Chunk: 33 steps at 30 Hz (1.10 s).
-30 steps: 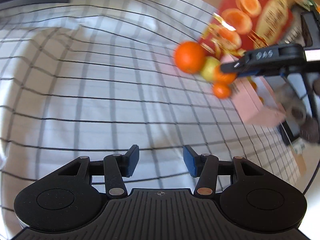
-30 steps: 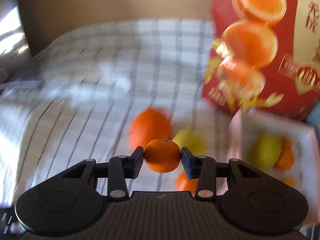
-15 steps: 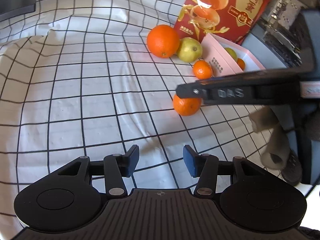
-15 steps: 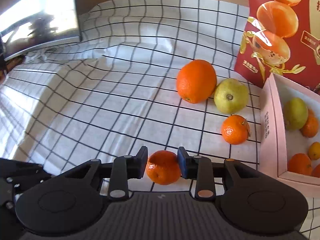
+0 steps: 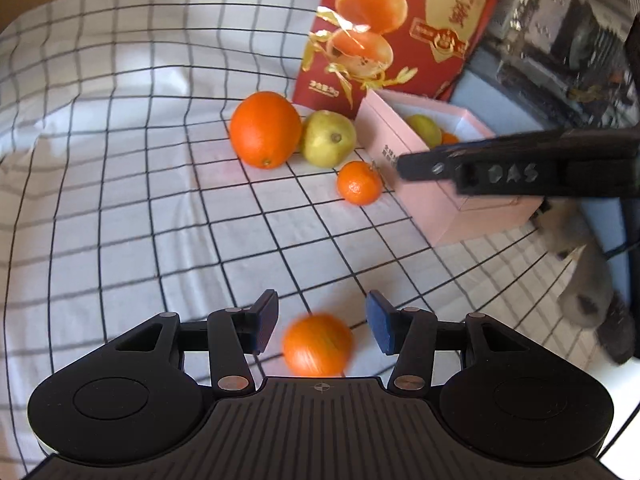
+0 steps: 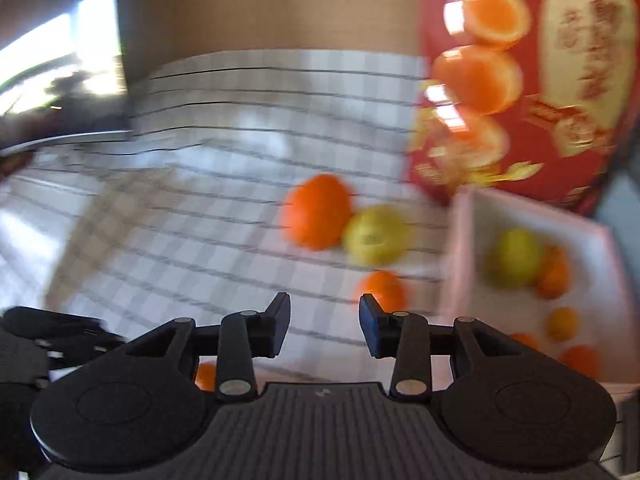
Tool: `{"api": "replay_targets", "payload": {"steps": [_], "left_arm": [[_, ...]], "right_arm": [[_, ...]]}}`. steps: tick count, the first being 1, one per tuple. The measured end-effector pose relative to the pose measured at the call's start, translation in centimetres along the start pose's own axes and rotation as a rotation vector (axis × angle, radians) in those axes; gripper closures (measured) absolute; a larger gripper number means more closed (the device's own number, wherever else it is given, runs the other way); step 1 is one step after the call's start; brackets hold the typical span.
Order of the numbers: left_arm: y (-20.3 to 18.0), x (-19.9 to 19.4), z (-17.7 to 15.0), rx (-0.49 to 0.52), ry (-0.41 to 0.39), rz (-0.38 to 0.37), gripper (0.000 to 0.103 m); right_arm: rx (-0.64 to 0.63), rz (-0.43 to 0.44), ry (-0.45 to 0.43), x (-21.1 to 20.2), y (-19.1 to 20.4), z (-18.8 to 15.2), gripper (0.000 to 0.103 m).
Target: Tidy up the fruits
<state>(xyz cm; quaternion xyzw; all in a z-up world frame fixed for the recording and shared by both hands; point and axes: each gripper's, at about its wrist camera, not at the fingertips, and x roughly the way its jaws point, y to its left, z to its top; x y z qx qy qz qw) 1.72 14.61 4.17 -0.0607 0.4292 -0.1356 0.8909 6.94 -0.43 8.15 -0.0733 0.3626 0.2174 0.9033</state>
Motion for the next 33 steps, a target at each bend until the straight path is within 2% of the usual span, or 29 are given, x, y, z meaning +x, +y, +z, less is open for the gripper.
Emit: {"api": "replay_targets", "payload": {"steps": [3,4,6,9,14,20,23,25,26,33], "left_arm": [[-0.6,0.4,-0.2,0.034,0.016,0.005,0.050],[-0.6,0.4,-0.5,0.039,0.023,0.001,0.050],[-0.4,0.3,-1.2,0.046,0.035,0.001,0.051],[0.3,0.0,-2.3,0.039,0.049,0.022,0.055],[1.7,-1.3,-3.0,-0.032,0.027,0.008,0.055],[2.6,-2.6,-3.4,-0.074,-0.004,0.040,0.054],[2.9,-3.0,-3.7,-0.098,-0.007,0.041,0.054],[3.0,-3.0,-3.9,-0.108,-0.007,0.026,0.057],[3.0,-3.1,-4.0,-0.109,-0.008,0.019,0.057],[2.7,-3.3,-4.2,-0.093,-0.004,0.014,0.057]], "right_arm": [[0.010,-0.057,-0.013,-0.4,-1.8,0.0,0.063],[0.007,-0.069,-0.016,-0.5,-2.2,-0.2,0.059],[-0.011,-0.086,-0.019,-0.4,-2.8,-0.4,0.055],[-0.036,-0.089,-0.012,0.5,-2.8,-0.4,0.054],[-0.084,-0.079,0.025,3.9,-1.5,0.4,0.054],[-0.213,-0.144,0.060,8.6,0.3,2.1,0.054],[-0.213,-0.173,0.081,10.8,0.5,3.0,0.053],[-0.201,-0.187,0.092,11.9,0.4,3.5,0.045],[-0.195,-0.189,0.099,12.4,0.3,3.8,0.044],[-0.228,-0.224,0.150,14.6,0.6,4.2,0.044]]}}
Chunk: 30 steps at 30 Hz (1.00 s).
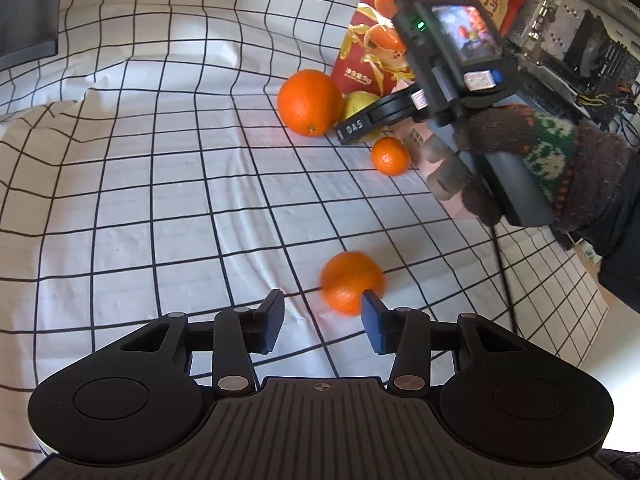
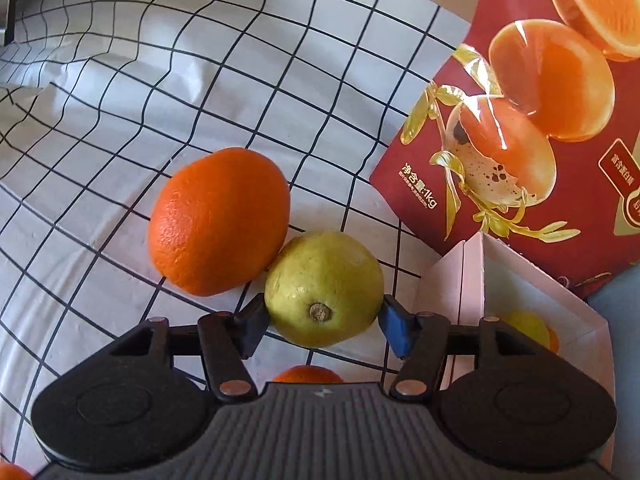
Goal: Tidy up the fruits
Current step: 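Grasp the tangerine with the left gripper while the right gripper grasps a green pear, then lift the green pear with the right gripper while the left gripper holds the tangerine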
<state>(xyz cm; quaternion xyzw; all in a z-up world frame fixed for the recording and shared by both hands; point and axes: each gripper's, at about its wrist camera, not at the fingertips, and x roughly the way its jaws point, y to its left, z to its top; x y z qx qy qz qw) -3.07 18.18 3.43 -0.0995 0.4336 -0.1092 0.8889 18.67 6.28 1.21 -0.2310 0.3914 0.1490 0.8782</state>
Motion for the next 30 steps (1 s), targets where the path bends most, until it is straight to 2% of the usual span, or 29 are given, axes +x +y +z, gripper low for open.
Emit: {"api": "replay_targets", "payload": {"steps": [3,9,11,15,18,20,24,27,30], "left_arm": [[0.1,0.2,0.0,0.003,0.004,0.000,0.057],[-0.6,1.2,0.5,0.031,0.016,-0.023,0.056],[-1.0,1.6,0.7,0.050,0.019,-0.030,0.056],[-1.7,2.6,1.0,0.074,0.027,-0.017,0.056],[-1.7,3.1,1.4,0.067,0.036,-0.016,0.056],[-1.6,3.2,1.5,0.065,0.034,-0.014,0.055],[-1.6,3.3,1.6,0.070,0.035,-0.013,0.054],[-1.4,3.3,1.5,0.055,0.031,-0.013,0.053],[-1.2,3.3,1.4,0.039,0.028,-0.018,0.052]], "right_arm": [[0.031,0.024,-0.013,-1.3,-0.2,-0.2,0.045],[0.092,0.099,-0.162,-8.9,-0.6,-2.3,0.050],[0.121,0.136,-0.206,-11.8,-0.8,-3.7,0.082],[0.169,0.156,-0.234,-15.0,-1.3,-7.3,0.082],[0.206,0.146,-0.183,-14.0,-1.5,-9.8,0.081],[0.257,0.172,-0.150,-13.1,-1.9,-11.2,0.081],[0.321,0.194,-0.124,-12.3,-1.8,-13.3,0.081],[0.365,0.261,-0.127,-12.9,-1.7,-14.2,0.081],[0.354,0.328,-0.140,-14.1,-1.1,-15.2,0.075]]}}
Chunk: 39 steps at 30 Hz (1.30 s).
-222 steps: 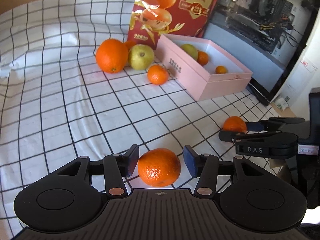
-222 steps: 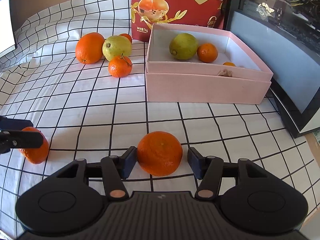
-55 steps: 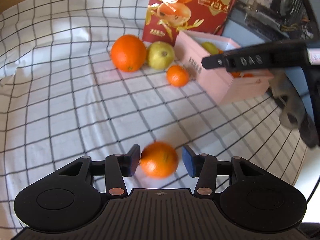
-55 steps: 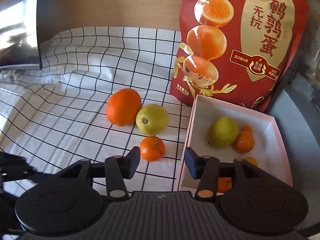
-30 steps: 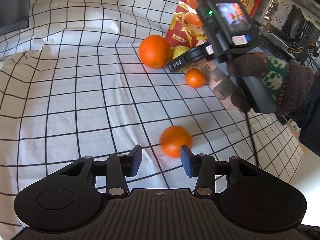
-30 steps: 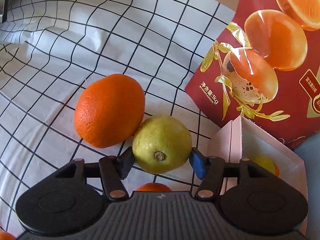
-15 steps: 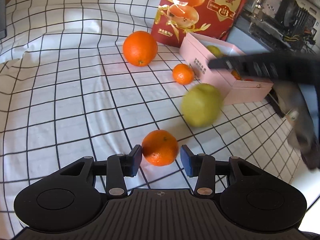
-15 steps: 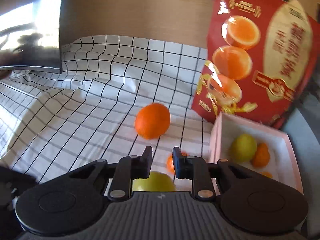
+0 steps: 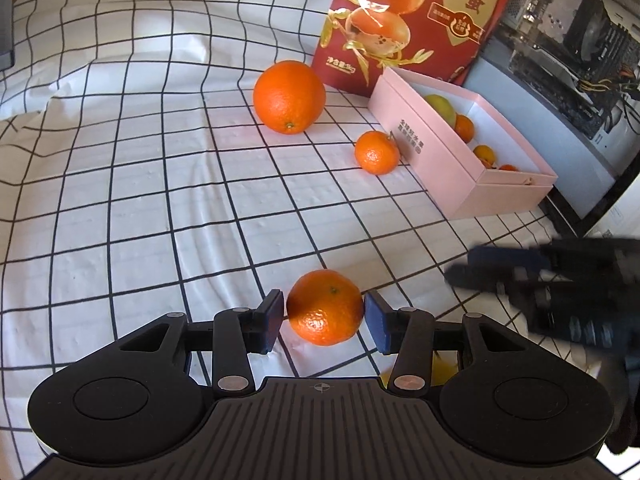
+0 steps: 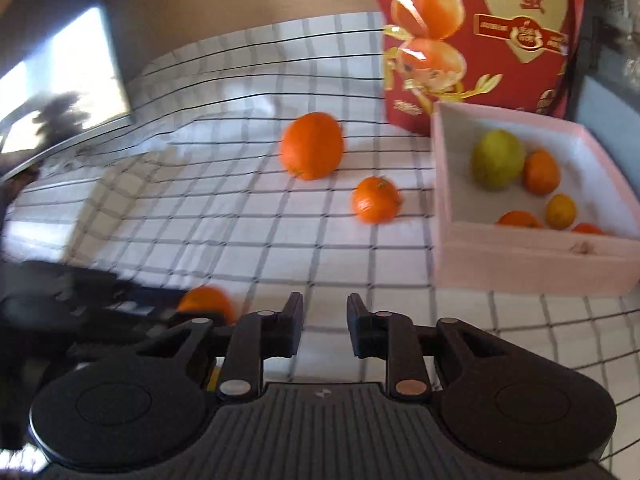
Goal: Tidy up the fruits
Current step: 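Lift the green pear with the right gripper while the left gripper holds the tangerine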
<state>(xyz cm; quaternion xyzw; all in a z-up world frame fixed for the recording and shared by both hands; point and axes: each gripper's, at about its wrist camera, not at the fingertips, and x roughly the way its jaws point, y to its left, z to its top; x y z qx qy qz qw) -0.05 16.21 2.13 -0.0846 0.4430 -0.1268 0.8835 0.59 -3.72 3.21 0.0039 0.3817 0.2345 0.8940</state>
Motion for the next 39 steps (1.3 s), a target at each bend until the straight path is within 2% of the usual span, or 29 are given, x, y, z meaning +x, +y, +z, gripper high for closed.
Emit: {"api": "replay_targets", "payload": {"steps": [2,7,11,14,16,17,20,23,31,35,39], "left_arm": [[0.0,0.0,0.0,0.000,-0.006,0.000,0.052],[0.4,0.0,0.3,-0.026,-0.016,-0.010,0.052],[0.8,0.2,0.5,-0.070,-0.021,-0.021,0.052],[0.8,0.2,0.5,-0.075,-0.020,-0.022,0.052],[1.0,0.0,0.5,-0.088,-0.022,-0.021,0.052],[1.1,-0.2,0.4,-0.093,-0.024,-0.019,0.052],[1.1,-0.7,0.3,-0.099,-0.031,-0.007,0.052],[1.1,-1.0,0.0,-0.096,-0.032,-0.001,0.052],[0.8,-0.8,-0.2,-0.093,-0.024,0.004,0.051],[0.5,-0.9,-0.1,-0.073,-0.019,0.017,0.051],[-0.5,-0.8,0.0,-0.008,-0.015,0.054,0.052]], "right_arm": [[-0.030,0.020,0.016,-0.4,0.5,-0.8,0.070],[-0.079,0.035,0.035,-0.8,0.7,-1.7,0.069],[-0.119,0.088,0.028,-1.5,1.2,-1.4,0.055],[-0.143,0.112,0.033,-1.8,1.7,-1.1,0.054],[-0.146,0.161,0.060,-1.9,2.1,-1.0,0.053],[-0.150,0.194,0.077,-1.9,2.4,-1.0,0.048],[-0.184,0.319,0.144,-2.0,3.7,-1.6,0.044],[-0.193,0.406,0.196,-1.7,4.5,-2.4,0.036],[-0.174,0.523,0.297,-1.0,5.2,-3.9,0.036],[-0.195,0.551,0.331,-1.0,5.8,-4.5,0.040],[-0.206,0.541,0.322,-1.3,6.0,-4.7,0.040]]}}
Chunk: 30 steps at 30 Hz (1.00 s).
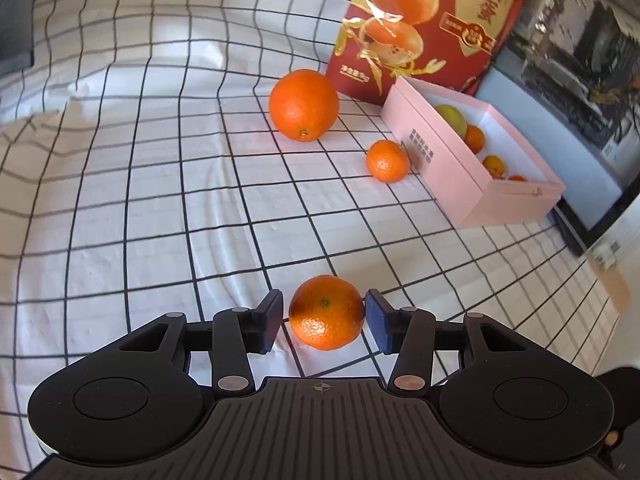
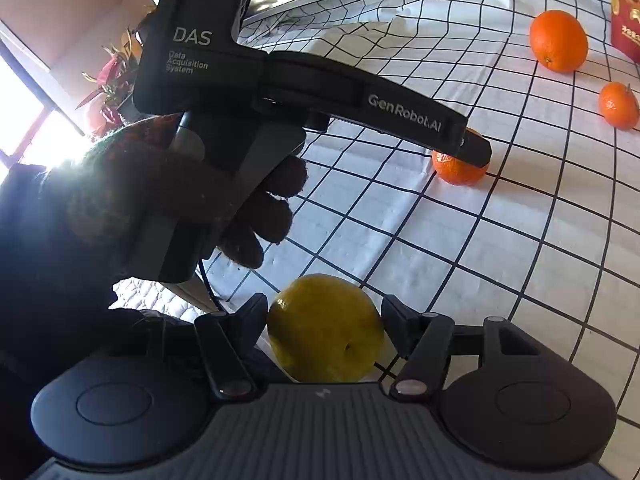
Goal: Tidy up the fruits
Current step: 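Lift the green pear with the right gripper while the left gripper holds the tangerine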
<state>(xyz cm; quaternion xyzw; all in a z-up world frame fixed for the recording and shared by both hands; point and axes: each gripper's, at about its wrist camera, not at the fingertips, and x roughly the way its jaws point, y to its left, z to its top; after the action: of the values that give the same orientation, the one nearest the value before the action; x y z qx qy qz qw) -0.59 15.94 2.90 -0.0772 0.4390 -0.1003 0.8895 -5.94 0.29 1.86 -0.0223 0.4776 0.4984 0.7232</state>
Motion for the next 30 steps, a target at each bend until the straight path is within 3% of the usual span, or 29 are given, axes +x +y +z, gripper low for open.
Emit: {"api": "replay_targets", "payload": {"steps": [7,12,17,21,23,26,30], "left_arm": [[-1.0,0.4,0.1,0.051,0.016,0.017,0.053],[-1.2,1.0,0.1,0.052,0.026,0.012,0.054],[-1.1,1.9,0.0,0.052,0.047,0.011,0.055],[-1.1,2.2,0.1,0.057,0.046,0.008,0.055],[-1.0,2.2,0.2,0.059,0.045,0.000,0.055],[-0.6,2.2,0.2,0.055,0.039,-0.021,0.054],[-0.2,2.1,0.1,0.049,0.037,-0.053,0.054]], "right_arm": [[0.129,-0.099,-0.094,-2.4,-3.1,-0.3,0.040],[0.253,-0.297,-0.180,-5.2,-6.8,-0.6,0.040],[0.189,-0.540,-0.229,-5.9,-6.9,-1.0,0.040],[0.163,-0.585,-0.263,-5.6,-6.3,-1.6,0.038],[0.147,-0.616,-0.278,-5.3,-6.0,-1.9,0.030],[0.139,-0.649,-0.308,-4.7,-5.7,-2.2,0.027],[0.119,-0.671,-0.262,-3.5,-5.6,-2.2,0.027]]}}
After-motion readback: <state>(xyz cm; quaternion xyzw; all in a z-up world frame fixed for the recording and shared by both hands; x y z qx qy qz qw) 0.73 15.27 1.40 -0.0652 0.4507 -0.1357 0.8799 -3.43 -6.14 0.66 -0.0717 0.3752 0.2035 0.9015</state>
